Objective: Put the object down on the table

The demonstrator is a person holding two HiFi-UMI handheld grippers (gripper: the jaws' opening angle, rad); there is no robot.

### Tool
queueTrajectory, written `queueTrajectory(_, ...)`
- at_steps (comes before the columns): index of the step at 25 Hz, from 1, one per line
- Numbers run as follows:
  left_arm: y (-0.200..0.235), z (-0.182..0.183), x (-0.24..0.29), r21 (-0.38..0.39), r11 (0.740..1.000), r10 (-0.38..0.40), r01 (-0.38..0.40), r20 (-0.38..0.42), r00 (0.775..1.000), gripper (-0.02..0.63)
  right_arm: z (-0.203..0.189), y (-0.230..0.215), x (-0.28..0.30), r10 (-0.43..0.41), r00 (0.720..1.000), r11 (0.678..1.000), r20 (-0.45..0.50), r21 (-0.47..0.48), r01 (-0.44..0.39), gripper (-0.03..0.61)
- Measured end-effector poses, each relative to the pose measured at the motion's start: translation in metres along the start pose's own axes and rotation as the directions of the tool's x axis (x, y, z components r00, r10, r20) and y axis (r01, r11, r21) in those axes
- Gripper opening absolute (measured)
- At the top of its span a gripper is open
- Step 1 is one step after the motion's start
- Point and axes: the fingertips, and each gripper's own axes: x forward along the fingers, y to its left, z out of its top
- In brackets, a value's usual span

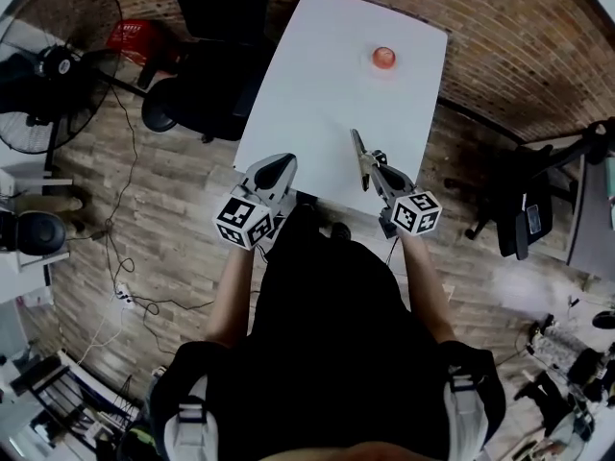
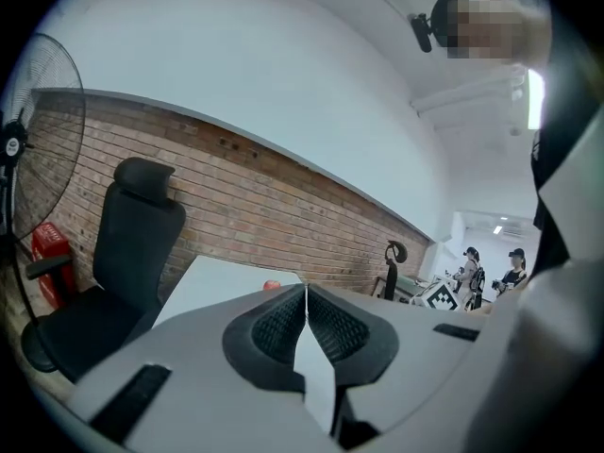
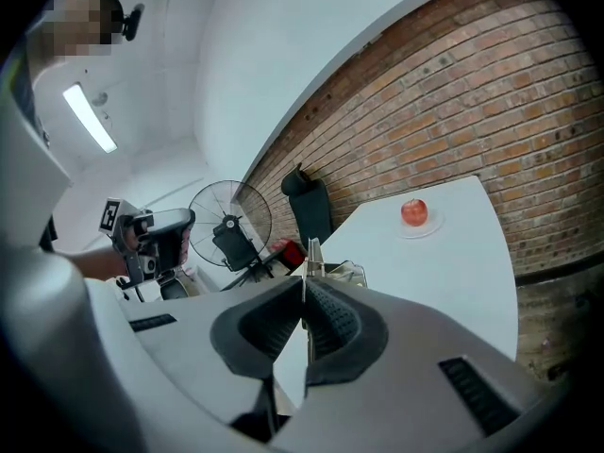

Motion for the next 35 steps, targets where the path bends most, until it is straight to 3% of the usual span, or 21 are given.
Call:
queueTrajectory(15,0.061,0.021,0.059,0.025,0.992,-0.123,0.124,-0.05,0.991,0.025,-0.008,-0.035,0.069,-0.099,0.994,0.993,-0.047,0.052,0.102,0.005)
queueTrajectory(35,0.107,0.032,0.095,0.037,0.983,-0.179,0.183,-0.085,0.98,0.025,-0.044,-0.078,0.123,-0.188,0.972,0.972,-0.144,0.118,0.205,0.005)
